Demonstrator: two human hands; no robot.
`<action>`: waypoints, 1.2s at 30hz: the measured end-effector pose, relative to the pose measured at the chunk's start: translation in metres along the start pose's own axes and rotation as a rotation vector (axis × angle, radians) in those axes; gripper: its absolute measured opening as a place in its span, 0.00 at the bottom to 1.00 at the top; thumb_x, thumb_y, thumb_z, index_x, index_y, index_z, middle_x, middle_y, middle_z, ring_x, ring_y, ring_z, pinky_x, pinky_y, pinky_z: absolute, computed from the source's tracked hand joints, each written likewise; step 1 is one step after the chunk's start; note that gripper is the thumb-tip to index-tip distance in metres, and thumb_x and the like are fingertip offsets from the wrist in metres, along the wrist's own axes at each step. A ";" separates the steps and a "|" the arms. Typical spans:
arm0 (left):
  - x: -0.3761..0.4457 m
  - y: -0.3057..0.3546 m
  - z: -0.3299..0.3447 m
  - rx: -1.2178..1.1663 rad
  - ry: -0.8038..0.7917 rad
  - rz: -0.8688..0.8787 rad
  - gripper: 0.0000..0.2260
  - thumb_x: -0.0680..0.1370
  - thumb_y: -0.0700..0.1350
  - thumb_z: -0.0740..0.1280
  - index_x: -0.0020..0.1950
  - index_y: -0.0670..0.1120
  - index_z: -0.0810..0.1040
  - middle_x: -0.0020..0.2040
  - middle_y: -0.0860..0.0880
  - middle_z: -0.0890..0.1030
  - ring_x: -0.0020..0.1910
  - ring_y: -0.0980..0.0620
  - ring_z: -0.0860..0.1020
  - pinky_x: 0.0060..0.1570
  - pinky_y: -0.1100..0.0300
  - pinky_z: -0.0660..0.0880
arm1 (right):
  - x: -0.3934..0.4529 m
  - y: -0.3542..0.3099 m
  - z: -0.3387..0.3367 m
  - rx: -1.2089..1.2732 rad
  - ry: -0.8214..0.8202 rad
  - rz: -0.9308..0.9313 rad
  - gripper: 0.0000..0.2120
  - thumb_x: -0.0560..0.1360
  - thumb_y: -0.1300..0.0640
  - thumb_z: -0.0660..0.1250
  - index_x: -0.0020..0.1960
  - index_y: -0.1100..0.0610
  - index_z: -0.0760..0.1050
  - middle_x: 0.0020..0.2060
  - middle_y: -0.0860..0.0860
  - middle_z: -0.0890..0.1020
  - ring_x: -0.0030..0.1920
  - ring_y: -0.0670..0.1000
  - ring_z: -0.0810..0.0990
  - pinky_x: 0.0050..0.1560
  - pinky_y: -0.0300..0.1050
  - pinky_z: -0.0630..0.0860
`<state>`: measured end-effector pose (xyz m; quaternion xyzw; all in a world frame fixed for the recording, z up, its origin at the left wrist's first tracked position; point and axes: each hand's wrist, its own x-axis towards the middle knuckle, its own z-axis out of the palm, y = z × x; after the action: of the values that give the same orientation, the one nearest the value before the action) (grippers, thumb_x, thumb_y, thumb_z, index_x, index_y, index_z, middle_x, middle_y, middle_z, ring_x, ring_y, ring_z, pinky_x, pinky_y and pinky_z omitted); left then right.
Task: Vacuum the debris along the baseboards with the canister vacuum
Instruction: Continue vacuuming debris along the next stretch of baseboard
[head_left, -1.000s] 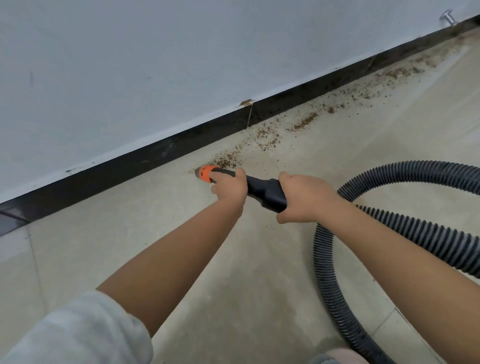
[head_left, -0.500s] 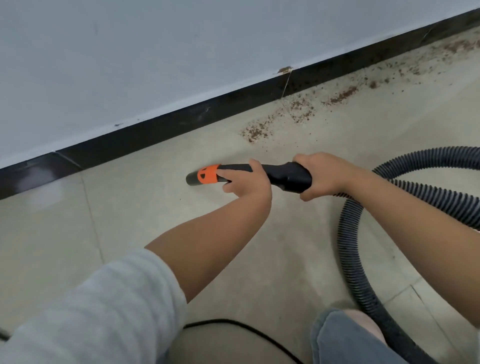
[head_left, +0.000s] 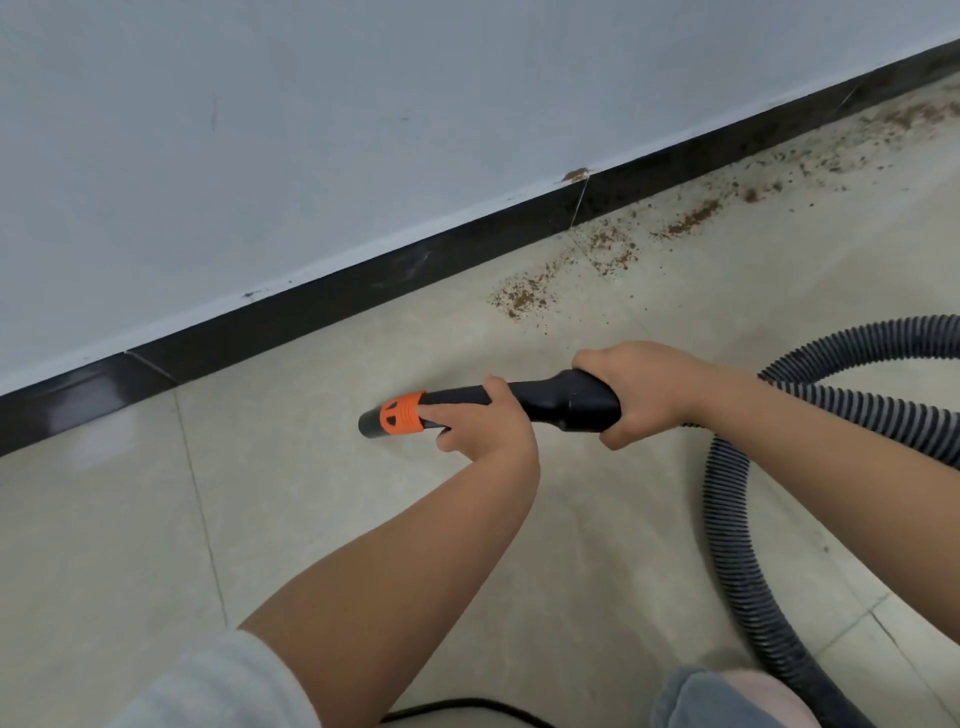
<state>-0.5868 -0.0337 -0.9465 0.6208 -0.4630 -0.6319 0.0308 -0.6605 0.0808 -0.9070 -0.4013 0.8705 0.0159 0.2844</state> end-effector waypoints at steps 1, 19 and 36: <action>0.002 0.002 0.000 0.030 -0.012 0.026 0.35 0.79 0.50 0.61 0.77 0.48 0.42 0.73 0.40 0.56 0.64 0.40 0.68 0.57 0.54 0.67 | 0.002 0.000 -0.001 -0.005 0.020 0.006 0.22 0.64 0.52 0.73 0.50 0.50 0.63 0.38 0.46 0.71 0.38 0.51 0.73 0.31 0.38 0.66; -0.182 0.140 -0.011 0.131 -0.207 0.064 0.42 0.72 0.40 0.69 0.76 0.50 0.44 0.61 0.41 0.73 0.51 0.43 0.75 0.52 0.53 0.75 | -0.164 -0.031 -0.162 0.036 0.175 0.223 0.27 0.73 0.48 0.66 0.68 0.54 0.60 0.59 0.51 0.70 0.53 0.53 0.76 0.41 0.42 0.66; -0.528 0.322 0.105 0.304 -0.494 0.729 0.43 0.73 0.35 0.65 0.76 0.53 0.40 0.48 0.56 0.69 0.44 0.56 0.73 0.44 0.61 0.74 | -0.404 0.079 -0.381 0.579 0.423 0.669 0.18 0.71 0.46 0.71 0.52 0.58 0.74 0.46 0.51 0.81 0.48 0.52 0.79 0.34 0.35 0.64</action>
<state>-0.7242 0.1647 -0.3674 0.2458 -0.7317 -0.6339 0.0484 -0.6914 0.3153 -0.3989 0.0013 0.9590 -0.2182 0.1807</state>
